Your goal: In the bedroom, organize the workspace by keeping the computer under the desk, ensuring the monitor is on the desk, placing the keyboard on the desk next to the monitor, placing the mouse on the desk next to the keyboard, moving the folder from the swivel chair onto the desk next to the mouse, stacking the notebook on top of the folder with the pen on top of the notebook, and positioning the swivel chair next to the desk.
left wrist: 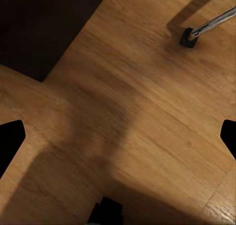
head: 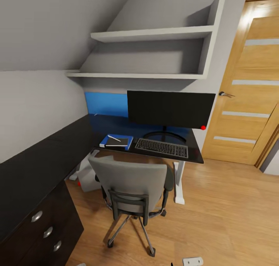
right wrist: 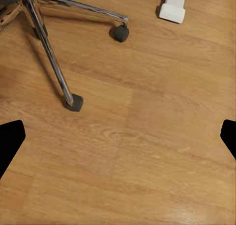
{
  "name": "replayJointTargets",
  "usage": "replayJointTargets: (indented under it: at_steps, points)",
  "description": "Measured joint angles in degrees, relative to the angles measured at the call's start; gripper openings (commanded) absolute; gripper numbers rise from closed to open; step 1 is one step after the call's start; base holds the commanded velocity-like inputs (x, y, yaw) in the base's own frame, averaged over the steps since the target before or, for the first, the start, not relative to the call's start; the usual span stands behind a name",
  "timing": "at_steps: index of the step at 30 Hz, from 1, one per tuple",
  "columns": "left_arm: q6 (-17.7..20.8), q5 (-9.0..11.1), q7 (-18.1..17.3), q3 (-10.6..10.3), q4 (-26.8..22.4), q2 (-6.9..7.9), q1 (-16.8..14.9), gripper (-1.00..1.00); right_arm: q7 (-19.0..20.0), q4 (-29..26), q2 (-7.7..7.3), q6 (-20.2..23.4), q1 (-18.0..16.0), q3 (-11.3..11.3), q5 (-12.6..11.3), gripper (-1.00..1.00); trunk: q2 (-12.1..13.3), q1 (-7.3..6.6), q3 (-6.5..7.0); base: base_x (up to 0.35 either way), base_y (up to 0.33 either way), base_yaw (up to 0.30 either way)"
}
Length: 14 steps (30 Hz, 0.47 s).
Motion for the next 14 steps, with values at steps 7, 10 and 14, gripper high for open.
replayJointTargets:
  at_steps: [7, 10, 14]
  points:
    - [0.0, 0.0, 0.11, 0.05, -0.01, 0.03, 0.0, 1.0, 0.0, 0.0, 0.0, 0.0, 0.0, 0.0, 0.0, 1.0, 2.81, -1.54, 1.26, 0.0, 0.0, 0.0]
    - [0.0, 0.0, 0.14, 0.06, -0.01, 0.03, 0.0, 1.0, 0.0, 0.0, 0.0, 0.0, 0.0, 0.0, 0.0, 1.0, 4.01, -2.2, 1.8, 0.0, 0.0, 0.0]
    - [0.0, 0.0, 0.12, 0.03, -0.01, 0.04, 0.0, 1.0, 0.0, 0.0, 0.0, 0.0, 0.0, 0.0, 0.0, 1.0, 5.62, -3.08, 2.52, 0.0, 0.0, 0.0]
